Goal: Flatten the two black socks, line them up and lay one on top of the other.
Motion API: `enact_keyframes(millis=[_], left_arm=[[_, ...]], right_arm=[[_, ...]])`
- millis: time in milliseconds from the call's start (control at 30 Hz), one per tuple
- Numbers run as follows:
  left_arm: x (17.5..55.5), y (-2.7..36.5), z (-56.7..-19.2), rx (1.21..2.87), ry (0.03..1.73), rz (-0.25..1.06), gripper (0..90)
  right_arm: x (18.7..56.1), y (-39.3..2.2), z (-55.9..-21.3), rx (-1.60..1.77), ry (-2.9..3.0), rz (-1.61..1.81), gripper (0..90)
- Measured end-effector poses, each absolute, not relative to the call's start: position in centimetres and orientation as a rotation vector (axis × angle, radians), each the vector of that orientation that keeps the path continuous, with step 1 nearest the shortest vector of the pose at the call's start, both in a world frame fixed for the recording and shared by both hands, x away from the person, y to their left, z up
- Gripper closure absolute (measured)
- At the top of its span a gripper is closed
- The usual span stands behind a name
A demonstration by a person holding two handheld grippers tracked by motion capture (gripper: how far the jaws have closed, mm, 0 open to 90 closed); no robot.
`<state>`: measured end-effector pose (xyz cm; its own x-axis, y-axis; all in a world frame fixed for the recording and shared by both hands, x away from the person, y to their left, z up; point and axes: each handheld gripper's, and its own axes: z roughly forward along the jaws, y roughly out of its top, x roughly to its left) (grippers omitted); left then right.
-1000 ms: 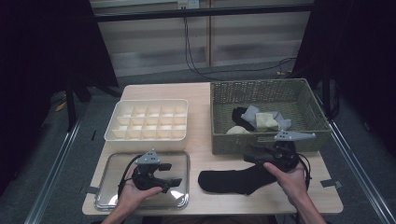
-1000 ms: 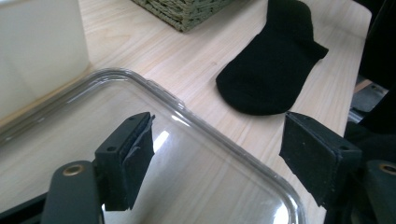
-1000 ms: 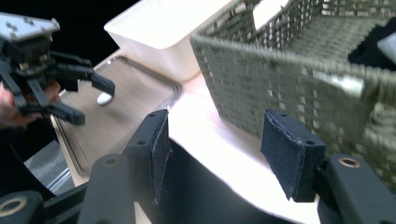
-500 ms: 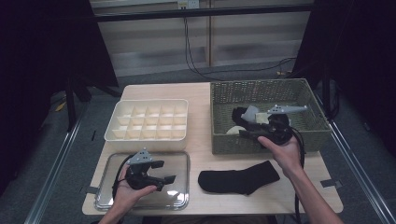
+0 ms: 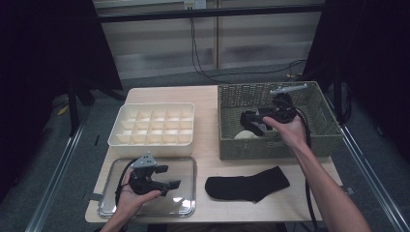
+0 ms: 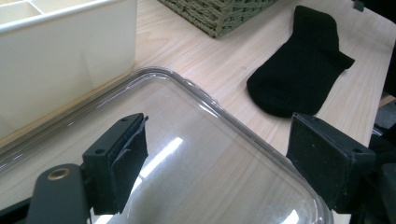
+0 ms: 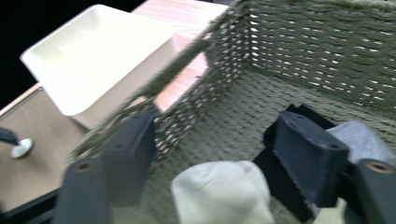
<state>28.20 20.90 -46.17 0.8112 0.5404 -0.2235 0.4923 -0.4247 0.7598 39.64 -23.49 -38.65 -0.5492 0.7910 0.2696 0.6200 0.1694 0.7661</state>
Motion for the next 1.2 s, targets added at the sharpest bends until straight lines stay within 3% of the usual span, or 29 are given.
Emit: enact_keyframes(millis=[200, 467, 933, 1200], left_arm=[[28.2, 21.0, -46.2, 2.095, 0.764, 0.065, 19.6], [28.2, 21.3, -46.2, 2.091, 0.772, 0.075, 19.6], [28.6, 21.4, -46.4, 2.092, 0.78, 0.074, 19.4], [28.7, 21.2, -46.5, 2.097, 0.774, 0.069, 18.7]], right_arm=[[42.2, -23.5, -39.4, 1.401, 2.246, 1.252, 19.2], [45.3, -23.6, -40.7, 1.472, 2.285, 1.15, 21.0], [49.7, -23.0, -43.1, 1.577, 2.33, 1.054, 30.5], [51.1, -22.4, -44.3, 1.648, 2.348, 0.976, 42.5]])
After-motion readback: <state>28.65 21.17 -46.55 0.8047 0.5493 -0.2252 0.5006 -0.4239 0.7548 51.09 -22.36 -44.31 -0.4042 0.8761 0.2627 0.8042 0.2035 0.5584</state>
